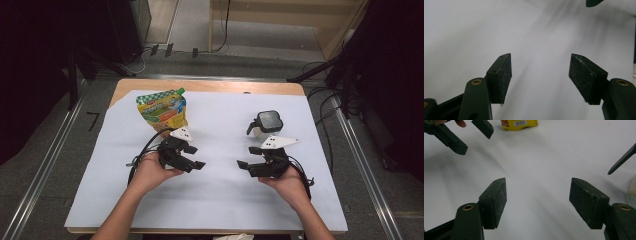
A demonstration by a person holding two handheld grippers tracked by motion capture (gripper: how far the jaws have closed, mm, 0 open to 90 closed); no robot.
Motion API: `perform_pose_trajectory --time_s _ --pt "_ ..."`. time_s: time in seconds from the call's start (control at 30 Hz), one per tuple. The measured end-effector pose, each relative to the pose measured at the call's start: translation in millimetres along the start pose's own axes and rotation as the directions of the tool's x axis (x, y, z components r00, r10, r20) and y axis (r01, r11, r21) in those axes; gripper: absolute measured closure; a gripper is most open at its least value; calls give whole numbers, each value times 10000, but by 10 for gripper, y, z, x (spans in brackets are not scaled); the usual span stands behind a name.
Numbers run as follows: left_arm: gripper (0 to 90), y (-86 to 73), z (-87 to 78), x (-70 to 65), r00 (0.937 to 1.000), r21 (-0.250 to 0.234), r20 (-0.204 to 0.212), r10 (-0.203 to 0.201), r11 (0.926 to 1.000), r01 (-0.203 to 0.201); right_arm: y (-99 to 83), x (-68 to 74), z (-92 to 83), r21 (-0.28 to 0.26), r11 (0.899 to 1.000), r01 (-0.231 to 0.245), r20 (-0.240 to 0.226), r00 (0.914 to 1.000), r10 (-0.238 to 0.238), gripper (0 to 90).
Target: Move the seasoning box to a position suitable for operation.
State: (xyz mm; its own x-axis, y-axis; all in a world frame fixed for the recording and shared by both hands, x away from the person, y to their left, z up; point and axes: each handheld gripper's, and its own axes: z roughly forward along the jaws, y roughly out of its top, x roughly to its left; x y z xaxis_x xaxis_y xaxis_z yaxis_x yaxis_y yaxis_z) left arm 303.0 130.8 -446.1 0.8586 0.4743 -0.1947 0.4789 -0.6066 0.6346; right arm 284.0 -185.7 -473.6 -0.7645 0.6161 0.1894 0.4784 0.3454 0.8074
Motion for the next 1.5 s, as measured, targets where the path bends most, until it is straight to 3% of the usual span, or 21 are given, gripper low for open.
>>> perform_pose_trajectory --time_s 0.2,0.3,0.4,1.03,1.5 --pt "338 -17 -30 -8 10000 -13 85 39 10000 -39 -29 -1 24 165 9999 33 -98 9999 -32 329" --pt "313 -21 -48 -11 9978 -48 653 -87 9999 90 -41 -14 46 422 9991 68 -248 9997 -58 335" --pt "324 -16 -55 -49 9984 54 546 167 9998 -170 -43 1 63 468 9988 127 -173 9998 -119 309" --pt "329 -22 -78 -39 9980 -102 636 -23 9999 30 -26 7 -9 256 9997 -9 -279 9996 16 282" --pt "348 -22 -102 -44 9980 -175 628 38 9998 -27 -20 -4 -71 278 9996 -15 -3 10000 15 281"
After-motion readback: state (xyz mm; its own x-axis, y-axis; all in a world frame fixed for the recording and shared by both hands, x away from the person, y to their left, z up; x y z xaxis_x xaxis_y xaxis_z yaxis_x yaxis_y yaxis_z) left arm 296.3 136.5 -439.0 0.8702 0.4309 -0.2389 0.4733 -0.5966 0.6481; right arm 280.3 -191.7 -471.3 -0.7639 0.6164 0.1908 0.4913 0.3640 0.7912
